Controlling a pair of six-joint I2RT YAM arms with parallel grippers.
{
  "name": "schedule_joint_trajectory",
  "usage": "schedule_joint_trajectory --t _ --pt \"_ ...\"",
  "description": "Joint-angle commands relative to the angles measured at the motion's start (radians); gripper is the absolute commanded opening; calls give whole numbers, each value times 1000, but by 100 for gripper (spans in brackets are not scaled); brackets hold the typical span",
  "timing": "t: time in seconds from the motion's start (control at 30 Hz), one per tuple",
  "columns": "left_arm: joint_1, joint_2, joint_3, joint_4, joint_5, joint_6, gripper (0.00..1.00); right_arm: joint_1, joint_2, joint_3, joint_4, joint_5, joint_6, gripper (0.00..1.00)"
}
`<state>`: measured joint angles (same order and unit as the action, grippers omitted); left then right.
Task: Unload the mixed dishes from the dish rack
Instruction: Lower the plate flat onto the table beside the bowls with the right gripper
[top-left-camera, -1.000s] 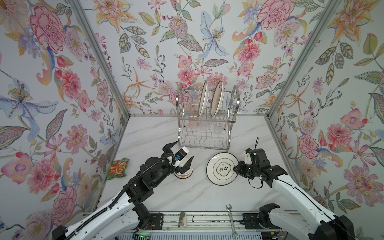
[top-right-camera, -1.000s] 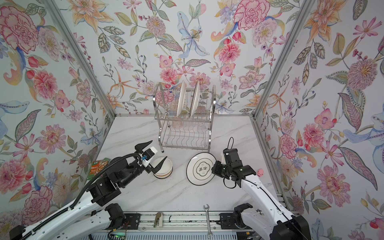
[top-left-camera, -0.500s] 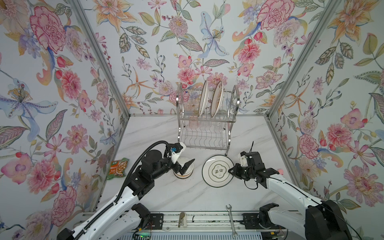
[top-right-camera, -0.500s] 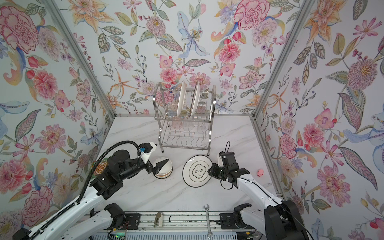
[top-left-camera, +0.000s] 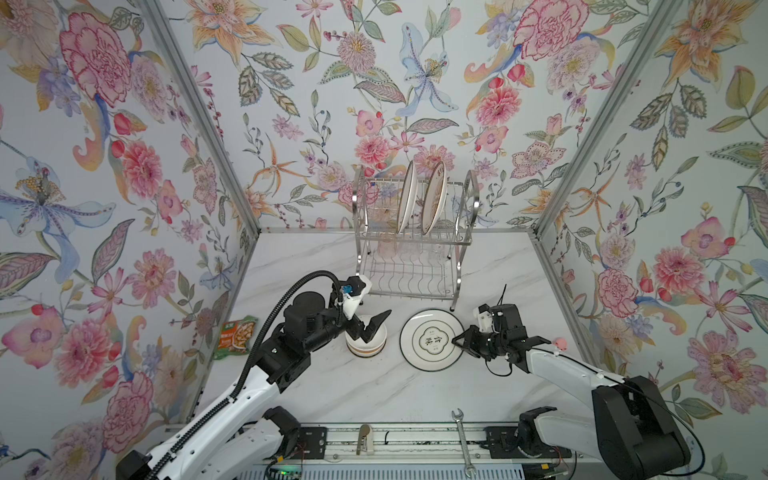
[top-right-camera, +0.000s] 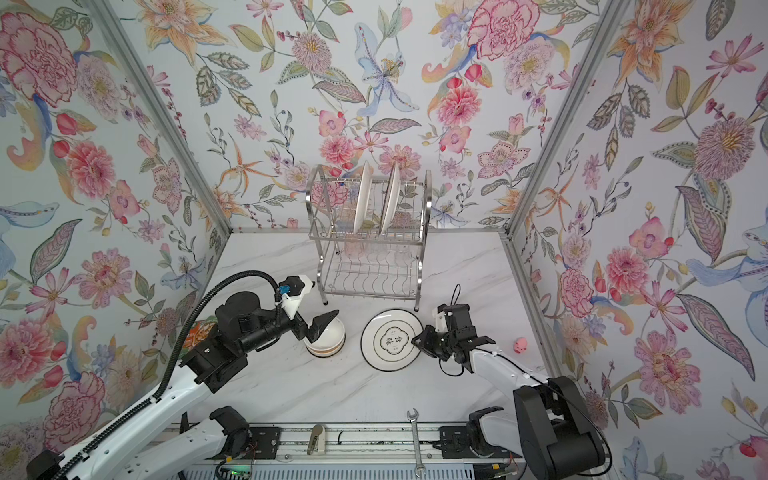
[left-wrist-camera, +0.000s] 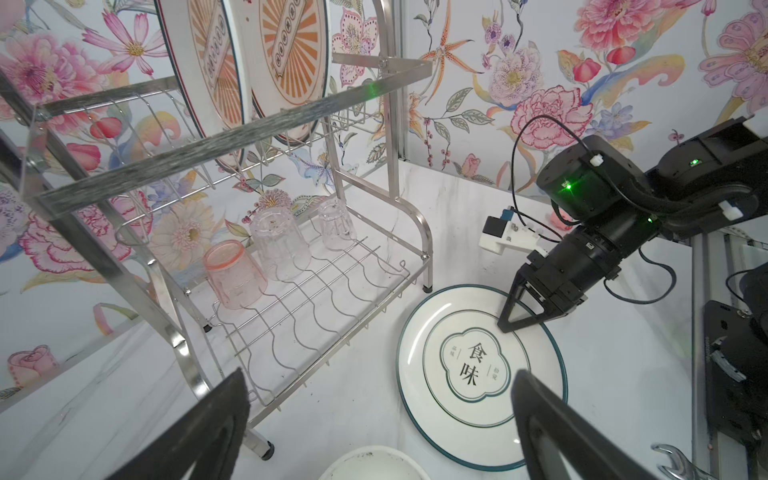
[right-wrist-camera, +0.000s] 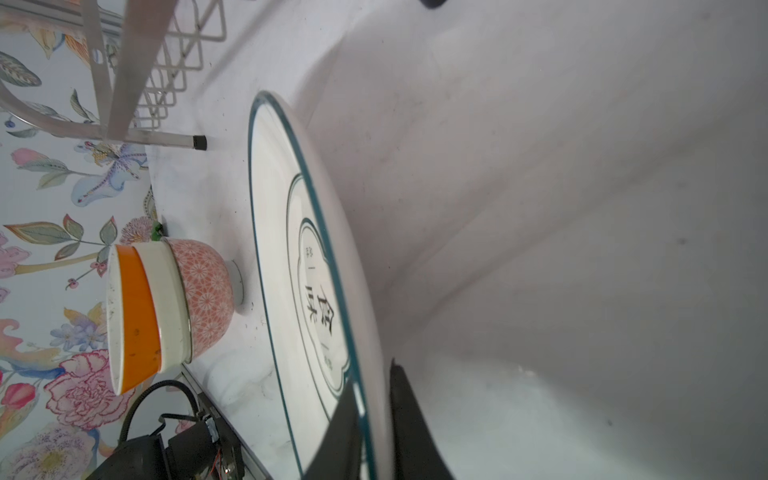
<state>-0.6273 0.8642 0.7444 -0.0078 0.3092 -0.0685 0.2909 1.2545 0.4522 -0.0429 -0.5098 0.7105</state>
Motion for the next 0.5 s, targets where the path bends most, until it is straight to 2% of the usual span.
schedule_joint_trajectory --t 0.0,0.13,0.3,0.47 --pt "11 0 48 4 -57 -22 99 -3 19 -5 25 -4 6 24" --pt "12 2 69 14 -94 -35 99 -9 21 -10 24 21 7 37" --pt "12 33 132 19 -93 -45 99 -11 47 -6 31 26 7 44" --pt "11 108 256 -33 -90 -47 99 -11 55 7 -4 66 2 50"
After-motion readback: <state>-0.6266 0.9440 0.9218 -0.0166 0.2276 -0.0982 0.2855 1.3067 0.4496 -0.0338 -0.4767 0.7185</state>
